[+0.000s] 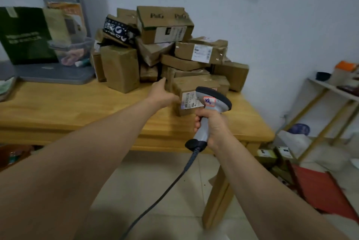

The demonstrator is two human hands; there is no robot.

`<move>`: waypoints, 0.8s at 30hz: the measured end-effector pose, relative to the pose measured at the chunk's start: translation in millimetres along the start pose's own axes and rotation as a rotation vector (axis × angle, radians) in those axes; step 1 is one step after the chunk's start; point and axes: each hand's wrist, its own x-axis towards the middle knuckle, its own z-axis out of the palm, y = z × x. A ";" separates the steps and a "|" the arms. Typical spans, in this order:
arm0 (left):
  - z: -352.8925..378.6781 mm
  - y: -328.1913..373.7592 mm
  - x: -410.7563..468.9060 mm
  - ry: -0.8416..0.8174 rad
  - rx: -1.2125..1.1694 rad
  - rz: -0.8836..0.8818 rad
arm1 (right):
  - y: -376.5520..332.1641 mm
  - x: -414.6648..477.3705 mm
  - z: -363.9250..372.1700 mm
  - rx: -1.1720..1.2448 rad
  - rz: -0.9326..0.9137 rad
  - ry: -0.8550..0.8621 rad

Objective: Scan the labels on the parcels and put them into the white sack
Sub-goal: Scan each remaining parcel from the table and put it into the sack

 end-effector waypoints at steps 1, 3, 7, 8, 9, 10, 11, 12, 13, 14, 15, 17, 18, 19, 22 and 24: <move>6.5 6.5 7.9 -0.017 0.030 0.008 | -3.6 5.5 -6.8 0.011 -0.007 0.015; 18.1 15.7 23.3 -0.040 0.093 0.005 | -7.2 15.2 -19.0 0.031 -0.011 0.031; 36.8 23.5 45.4 -0.062 0.105 -0.003 | -7.1 28.4 -34.2 0.041 -0.016 0.055; 39.1 24.1 47.9 -0.060 0.114 -0.004 | -6.7 30.0 -35.4 0.040 -0.015 0.056; 40.2 24.1 49.1 -0.048 0.147 0.003 | -5.9 30.9 -36.1 0.039 -0.009 0.056; 40.4 23.8 49.6 -0.030 0.189 0.011 | -4.9 30.9 -36.5 0.037 -0.001 0.054; 39.4 23.4 49.4 -0.017 0.216 0.010 | -4.0 30.5 -36.5 0.034 0.005 0.053; 37.4 22.5 48.3 -0.014 0.225 -0.008 | -2.8 29.8 -36.8 0.031 0.007 0.051; 33.9 20.4 46.0 -0.016 0.218 -0.039 | -1.1 29.2 -36.7 0.031 0.007 0.050; 29.1 16.0 43.8 -0.022 0.190 -0.076 | 0.9 28.3 -36.4 0.032 0.009 0.046; 22.6 9.5 40.7 -0.032 0.131 -0.115 | 3.3 27.2 -35.3 0.030 0.011 0.042; 6.6 -8.6 31.0 -0.053 -0.068 -0.205 | 8.9 22.7 -29.7 0.012 0.015 0.027; -3.0 -18.1 24.3 -0.062 -0.177 -0.245 | 11.9 19.7 -24.7 0.000 0.017 0.008; -13.5 -27.3 16.9 -0.074 -0.270 -0.276 | 14.7 16.6 -18.6 -0.013 0.017 -0.018; -45.9 -52.5 -3.6 -0.073 -0.448 -0.324 | 21.9 5.4 5.2 -0.076 0.017 -0.100; -67.7 -66.1 -16.4 -0.025 -0.502 -0.335 | 26.3 -4.6 23.4 -0.136 0.007 -0.152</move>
